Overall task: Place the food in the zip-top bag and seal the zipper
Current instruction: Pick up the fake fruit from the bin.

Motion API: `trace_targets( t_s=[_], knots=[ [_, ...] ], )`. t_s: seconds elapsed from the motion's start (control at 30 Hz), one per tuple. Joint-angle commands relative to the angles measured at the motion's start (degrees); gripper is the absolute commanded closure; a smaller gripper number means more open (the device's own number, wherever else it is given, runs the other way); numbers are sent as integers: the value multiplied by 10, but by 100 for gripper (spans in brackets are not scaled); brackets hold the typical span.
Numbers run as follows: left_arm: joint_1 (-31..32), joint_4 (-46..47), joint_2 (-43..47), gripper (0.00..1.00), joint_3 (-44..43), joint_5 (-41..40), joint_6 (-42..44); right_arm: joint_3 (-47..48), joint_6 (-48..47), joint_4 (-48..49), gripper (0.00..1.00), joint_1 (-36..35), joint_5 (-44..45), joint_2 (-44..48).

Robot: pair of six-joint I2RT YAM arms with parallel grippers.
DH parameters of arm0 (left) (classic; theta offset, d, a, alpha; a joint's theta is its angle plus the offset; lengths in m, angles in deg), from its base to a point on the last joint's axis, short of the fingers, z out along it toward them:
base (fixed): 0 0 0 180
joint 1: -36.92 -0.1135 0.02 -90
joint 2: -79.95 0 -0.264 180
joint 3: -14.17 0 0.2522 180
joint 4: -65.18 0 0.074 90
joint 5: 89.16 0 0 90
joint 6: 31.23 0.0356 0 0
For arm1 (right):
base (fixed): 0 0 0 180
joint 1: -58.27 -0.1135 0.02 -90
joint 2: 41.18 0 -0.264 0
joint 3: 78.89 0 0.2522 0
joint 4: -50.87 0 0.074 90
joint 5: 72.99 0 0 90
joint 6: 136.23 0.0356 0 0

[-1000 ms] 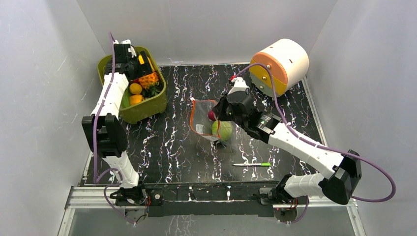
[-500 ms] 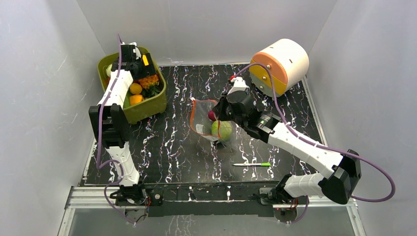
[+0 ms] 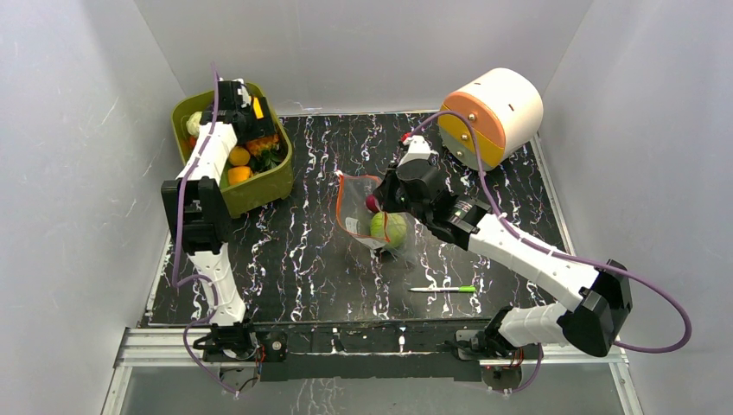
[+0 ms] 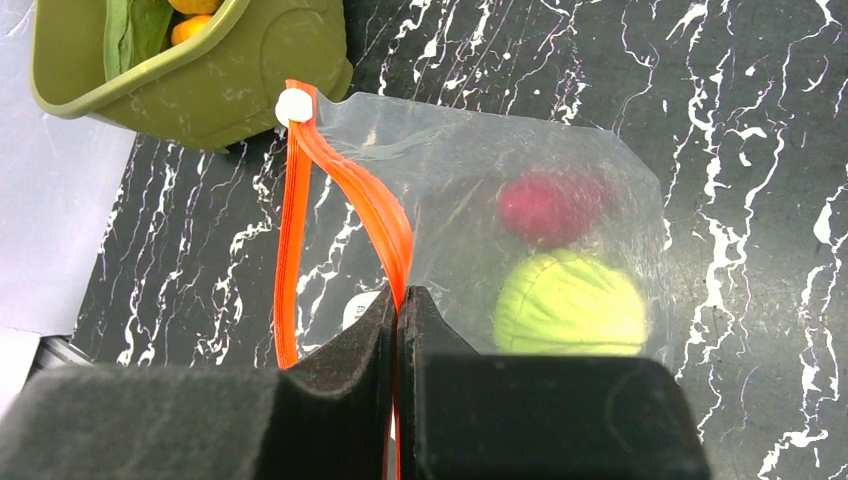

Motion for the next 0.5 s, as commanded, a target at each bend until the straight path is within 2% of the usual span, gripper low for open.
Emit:
trace_targets(
  t_s=[0.0,0.1,0.3,0.47],
  knots=[
    [-3,11,-12,2,-30,-11,10,24,-9,35,100,7,10,1],
    [-3,7,-22,7,-41,-19,11,24,-10,35,100,8,4,-2],
    [0,-30,-18,39,-72,-16,-2,28,-9,23,100,9,-15,-7],
    [4,-53,45,50,-57,-41,-21,20,3,20,100,9,-21,7]
  ],
)
